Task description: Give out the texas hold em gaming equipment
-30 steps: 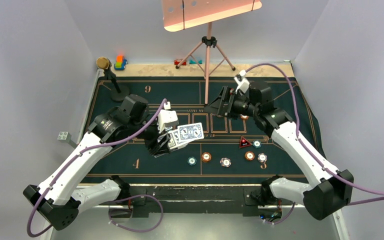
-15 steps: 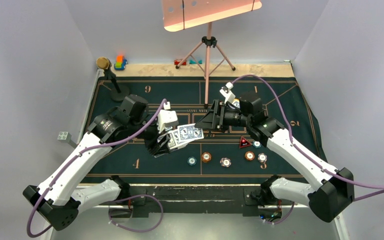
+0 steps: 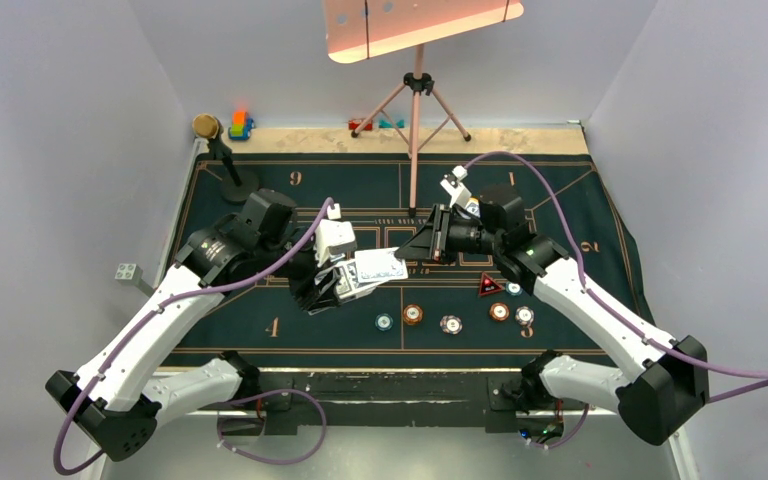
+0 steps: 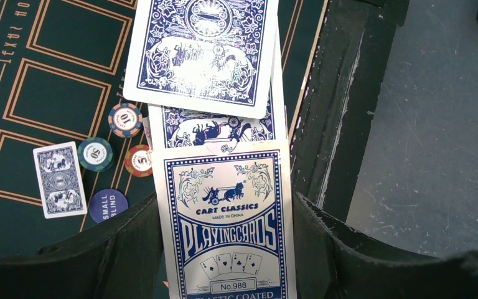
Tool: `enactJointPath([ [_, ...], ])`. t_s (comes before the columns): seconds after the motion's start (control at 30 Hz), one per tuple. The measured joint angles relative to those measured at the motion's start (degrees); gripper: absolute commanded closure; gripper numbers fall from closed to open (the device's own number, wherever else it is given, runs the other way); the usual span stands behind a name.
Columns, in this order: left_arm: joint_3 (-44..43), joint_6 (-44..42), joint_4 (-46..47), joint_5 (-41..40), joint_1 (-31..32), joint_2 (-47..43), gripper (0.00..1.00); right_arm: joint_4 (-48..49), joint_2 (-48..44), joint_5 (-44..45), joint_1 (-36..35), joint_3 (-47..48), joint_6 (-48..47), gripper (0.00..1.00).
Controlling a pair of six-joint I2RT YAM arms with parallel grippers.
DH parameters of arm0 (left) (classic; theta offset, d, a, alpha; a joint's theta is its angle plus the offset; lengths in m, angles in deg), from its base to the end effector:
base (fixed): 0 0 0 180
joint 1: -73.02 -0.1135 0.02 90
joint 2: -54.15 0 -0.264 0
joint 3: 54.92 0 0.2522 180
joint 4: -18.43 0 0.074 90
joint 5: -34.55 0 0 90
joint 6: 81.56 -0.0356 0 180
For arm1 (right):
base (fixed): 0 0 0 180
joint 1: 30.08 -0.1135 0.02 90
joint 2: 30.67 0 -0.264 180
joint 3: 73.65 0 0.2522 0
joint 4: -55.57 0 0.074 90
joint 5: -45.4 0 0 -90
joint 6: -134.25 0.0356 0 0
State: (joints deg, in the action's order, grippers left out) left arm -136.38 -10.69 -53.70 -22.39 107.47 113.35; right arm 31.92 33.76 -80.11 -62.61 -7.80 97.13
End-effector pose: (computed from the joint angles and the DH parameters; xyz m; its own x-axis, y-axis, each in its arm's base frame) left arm 0.1417 -0.1208 0.3564 -0.3453 0.5699 -0.7456 0.9285 0.3233 -0.1828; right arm 0.2026 0.1538 0.3189 -0.9030 0.1939 -0.3834 -0.2834 0.4019 0.8707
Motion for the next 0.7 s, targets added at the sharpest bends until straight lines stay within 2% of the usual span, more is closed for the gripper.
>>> enactJointPath([
  [0.2, 0.00, 0.00, -0.07, -0.04, 0.00, 0.00, 1.00, -0.31, -0.33, -0.02, 0.00, 0.35, 0.02, 1.00],
  [0.7, 0.09, 0.00, -0.02, -0.04, 0.00, -0.31, 1.00, -1.03, -3.61, -0.26, 0.02, 2.97, 1.55, 1.00],
])
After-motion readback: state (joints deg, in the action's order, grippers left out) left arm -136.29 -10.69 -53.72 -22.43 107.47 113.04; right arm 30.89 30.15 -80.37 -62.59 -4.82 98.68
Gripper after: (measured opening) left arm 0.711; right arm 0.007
